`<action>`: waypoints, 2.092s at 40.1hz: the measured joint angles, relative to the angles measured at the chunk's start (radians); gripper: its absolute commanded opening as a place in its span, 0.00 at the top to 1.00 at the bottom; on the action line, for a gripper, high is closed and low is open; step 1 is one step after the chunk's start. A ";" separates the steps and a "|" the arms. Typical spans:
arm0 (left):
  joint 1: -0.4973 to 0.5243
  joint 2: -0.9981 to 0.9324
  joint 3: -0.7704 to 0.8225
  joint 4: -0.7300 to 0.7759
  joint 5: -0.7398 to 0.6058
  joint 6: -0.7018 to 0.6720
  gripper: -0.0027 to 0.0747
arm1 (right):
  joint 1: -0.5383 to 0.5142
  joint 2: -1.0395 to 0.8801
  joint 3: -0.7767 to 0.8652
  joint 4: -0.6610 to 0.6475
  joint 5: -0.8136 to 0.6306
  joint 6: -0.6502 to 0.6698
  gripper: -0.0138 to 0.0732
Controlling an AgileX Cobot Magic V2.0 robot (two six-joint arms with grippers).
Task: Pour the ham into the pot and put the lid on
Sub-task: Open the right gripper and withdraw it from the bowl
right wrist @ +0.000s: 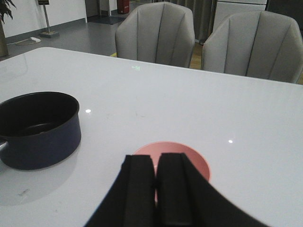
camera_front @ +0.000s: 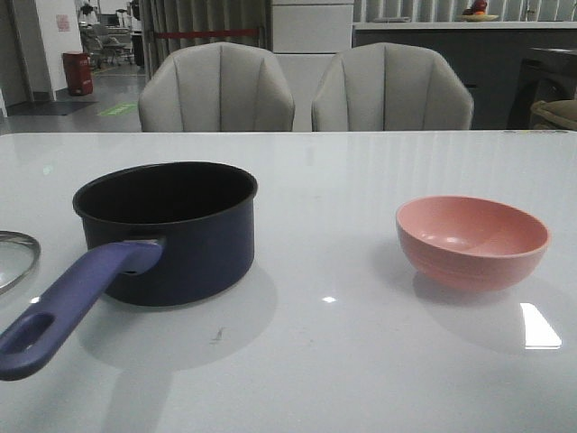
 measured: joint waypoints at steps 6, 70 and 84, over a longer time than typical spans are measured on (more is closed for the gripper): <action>0.000 0.002 -0.009 -0.007 0.015 0.000 0.37 | 0.002 0.000 0.000 0.000 0.000 0.000 0.66; 0.341 1.716 -1.137 -0.091 0.775 -0.118 0.10 | 0.002 -0.002 0.002 0.000 0.000 0.000 0.66; 0.347 1.849 -1.197 -0.040 0.850 -0.118 0.10 | 0.002 -0.002 0.002 0.000 0.000 0.000 0.66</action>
